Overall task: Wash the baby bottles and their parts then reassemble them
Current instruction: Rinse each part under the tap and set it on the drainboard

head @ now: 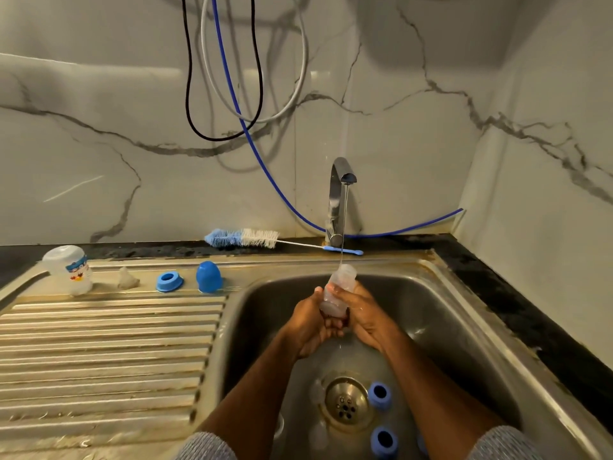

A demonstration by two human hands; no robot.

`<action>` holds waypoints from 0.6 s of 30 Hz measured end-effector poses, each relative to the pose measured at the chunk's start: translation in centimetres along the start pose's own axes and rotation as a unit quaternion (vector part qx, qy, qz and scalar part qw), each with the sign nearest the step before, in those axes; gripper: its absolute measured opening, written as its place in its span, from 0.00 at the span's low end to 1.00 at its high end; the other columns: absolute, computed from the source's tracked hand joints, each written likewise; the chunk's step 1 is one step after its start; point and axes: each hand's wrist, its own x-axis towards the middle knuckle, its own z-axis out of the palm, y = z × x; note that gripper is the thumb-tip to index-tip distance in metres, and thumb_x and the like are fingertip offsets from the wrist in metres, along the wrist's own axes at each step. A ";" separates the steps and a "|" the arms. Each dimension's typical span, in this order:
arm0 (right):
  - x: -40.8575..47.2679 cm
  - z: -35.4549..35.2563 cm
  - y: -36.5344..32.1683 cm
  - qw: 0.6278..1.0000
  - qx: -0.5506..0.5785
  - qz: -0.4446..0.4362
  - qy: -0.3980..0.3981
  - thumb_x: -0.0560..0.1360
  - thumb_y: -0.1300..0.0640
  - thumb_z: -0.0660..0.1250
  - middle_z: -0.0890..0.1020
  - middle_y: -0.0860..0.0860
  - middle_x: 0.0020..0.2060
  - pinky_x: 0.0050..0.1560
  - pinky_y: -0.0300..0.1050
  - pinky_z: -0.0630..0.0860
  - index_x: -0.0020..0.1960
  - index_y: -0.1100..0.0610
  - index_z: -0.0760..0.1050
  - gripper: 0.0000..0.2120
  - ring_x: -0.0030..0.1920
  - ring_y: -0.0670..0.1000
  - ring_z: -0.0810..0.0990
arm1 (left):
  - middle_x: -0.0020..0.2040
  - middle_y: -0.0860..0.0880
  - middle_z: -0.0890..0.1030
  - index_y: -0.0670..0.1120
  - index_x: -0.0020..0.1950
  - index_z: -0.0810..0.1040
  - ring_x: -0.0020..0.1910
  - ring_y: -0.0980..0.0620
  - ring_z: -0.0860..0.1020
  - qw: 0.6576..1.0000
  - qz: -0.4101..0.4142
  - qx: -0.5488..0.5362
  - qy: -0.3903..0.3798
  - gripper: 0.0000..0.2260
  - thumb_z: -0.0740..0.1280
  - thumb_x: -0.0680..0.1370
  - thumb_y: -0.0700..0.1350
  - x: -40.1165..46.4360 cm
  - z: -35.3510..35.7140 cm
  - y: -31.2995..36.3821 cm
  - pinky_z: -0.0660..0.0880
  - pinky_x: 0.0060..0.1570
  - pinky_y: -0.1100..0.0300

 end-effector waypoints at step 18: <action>0.2 1.7 -0.4 0.997 0.036 0.062 0.035 0.70 0.37 0.71 0.86 0.57 0.52 0.55 0.56 0.81 0.65 0.53 0.78 0.29 0.54 0.58 0.85 | 0.55 0.40 0.84 0.43 0.67 0.78 0.49 0.44 0.85 0.999 0.031 -0.011 -0.017 0.27 0.59 0.82 0.63 -0.1 0.0 0.4 0.83 0.46 0.50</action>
